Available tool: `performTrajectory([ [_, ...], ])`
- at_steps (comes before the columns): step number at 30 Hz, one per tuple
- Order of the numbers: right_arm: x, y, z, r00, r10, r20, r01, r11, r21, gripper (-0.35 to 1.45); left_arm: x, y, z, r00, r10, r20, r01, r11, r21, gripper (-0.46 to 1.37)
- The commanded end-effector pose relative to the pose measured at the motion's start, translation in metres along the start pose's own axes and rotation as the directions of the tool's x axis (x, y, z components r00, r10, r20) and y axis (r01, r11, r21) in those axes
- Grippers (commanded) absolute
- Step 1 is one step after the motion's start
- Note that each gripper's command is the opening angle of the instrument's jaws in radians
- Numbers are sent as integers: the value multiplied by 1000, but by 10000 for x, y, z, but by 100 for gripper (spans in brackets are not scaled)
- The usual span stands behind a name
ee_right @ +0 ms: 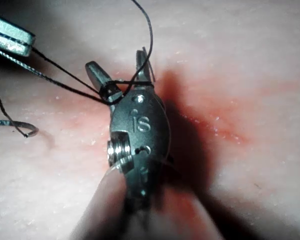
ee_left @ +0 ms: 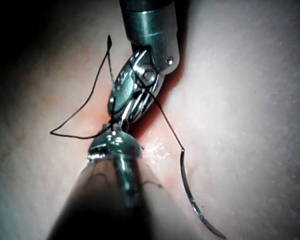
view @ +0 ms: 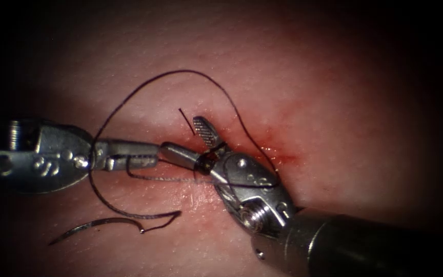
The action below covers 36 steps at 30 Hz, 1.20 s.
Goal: Wound Closure
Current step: Use the right gripper to grab the short suture tail.
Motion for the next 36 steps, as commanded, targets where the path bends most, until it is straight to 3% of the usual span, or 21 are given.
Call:
performTrajectory([
  [1,-1,0,3,1000,-12,9,12,1000,-4,126,-1,2,-1,1000,19,-2,-19,1000,7,-35],
  [9,-4,1,19,994,-68,86,74,995,-65,127,-16,14,9,1000,22,-8,-22,999,28,-35],
  [17,-6,9,37,985,-115,129,130,985,-111,126,-32,9,26,1000,20,-9,-19,999,41,-35],
  [30,-28,15,58,962,-174,212,203,972,-121,117,-39,9,52,1000,26,-17,-25,999,40,-35],
  [32,-28,14,58,957,-191,217,220,968,-117,110,-40,10,53,999,27,-18,-26,999,38,-35],
  [34,-26,13,58,955,-200,219,229,967,-115,91,-40,10,53,999,27,-23,-27,999,37,-35],
  [35,-24,12,57,954,-198,224,227,967,-112,60,-41,10,52,999,28,-23,-27,999,37,-35],
  [36,-23,11,56,955,-197,224,226,967,-115,46,-41,10,52,999,28,-23,-27,999,36,-35],
])
